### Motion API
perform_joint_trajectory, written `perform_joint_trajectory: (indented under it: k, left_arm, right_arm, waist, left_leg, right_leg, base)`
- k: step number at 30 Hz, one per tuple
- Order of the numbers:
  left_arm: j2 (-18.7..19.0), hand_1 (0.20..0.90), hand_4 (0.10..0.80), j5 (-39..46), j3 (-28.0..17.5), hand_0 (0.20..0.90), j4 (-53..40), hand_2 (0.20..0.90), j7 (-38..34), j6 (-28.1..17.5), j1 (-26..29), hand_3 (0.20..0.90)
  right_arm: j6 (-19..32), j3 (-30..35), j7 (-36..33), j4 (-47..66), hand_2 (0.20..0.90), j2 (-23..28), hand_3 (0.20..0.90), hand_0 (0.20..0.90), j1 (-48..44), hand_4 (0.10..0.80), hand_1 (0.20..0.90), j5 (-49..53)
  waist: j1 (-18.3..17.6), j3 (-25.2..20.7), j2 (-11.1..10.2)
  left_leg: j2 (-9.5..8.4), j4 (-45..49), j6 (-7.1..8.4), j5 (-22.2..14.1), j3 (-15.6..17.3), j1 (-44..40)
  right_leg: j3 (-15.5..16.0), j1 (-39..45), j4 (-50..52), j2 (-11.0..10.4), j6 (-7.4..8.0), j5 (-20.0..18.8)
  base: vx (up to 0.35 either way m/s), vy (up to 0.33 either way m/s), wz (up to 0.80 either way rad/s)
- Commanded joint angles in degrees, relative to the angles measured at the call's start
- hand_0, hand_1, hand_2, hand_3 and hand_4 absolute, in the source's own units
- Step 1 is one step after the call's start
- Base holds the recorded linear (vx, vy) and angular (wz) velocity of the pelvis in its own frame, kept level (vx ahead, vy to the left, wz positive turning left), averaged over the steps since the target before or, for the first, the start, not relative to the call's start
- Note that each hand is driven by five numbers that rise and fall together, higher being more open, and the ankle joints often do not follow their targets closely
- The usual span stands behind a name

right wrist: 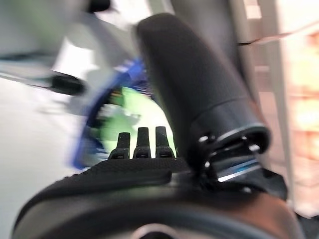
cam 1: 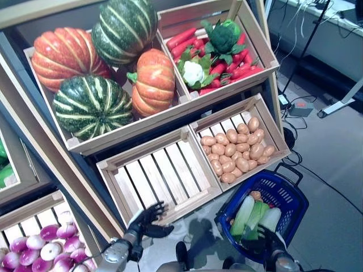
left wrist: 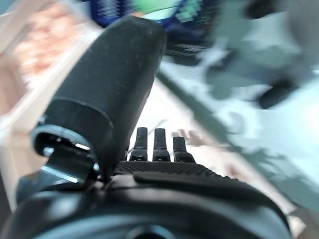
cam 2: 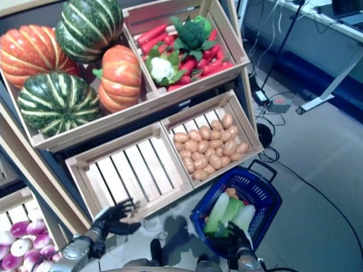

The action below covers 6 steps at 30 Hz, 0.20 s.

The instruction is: Put vegetables into the basket

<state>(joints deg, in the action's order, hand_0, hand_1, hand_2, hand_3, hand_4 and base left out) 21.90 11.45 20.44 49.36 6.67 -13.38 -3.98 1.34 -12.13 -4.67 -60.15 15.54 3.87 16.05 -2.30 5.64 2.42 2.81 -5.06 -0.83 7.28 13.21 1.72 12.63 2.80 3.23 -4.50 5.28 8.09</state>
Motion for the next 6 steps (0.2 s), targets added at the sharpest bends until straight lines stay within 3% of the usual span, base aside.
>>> perform_joint_trajectory:
  k: [1, 6]
  left_arm:
    - [-1.4, 0.900, 0.800, -2.3, -3.1, 0.900, 3.6, 0.900, -2.6, -2.4, 5.0, 0.900]
    - [-4.0, 0.900, 0.800, -3.5, -3.4, 0.900, 11.2, 0.900, -6.3, -0.2, 5.7, 0.900]
  right_arm:
    - [0.5, -1.5, 2.0, -2.2, 0.900, 1.5, 0.900, 0.900, -1.6, 0.800, 0.900, -1.3]
    - [0.7, 0.2, 2.5, -6.0, 0.900, -0.2, 0.900, 0.900, -1.9, 0.800, 0.900, 1.1]
  waist:
    - [-0.7, -0.4, -1.4]
    - [-1.2, -1.3, -1.5]
  left_leg:
    - [1.56, 4.2, 3.14, -7.8, 0.4, -3.1]
    - [1.43, 3.9, 2.56, -8.6, 0.3, -4.9]
  right_leg:
    - [0.9, -1.3, -3.2, -1.5, -0.05, -7.4]
    - [0.1, 0.0, -3.3, -1.2, 0.02, -7.0]
  base:
    - [0.066, 0.030, -0.10]
    - [0.054, 0.018, -0.12]
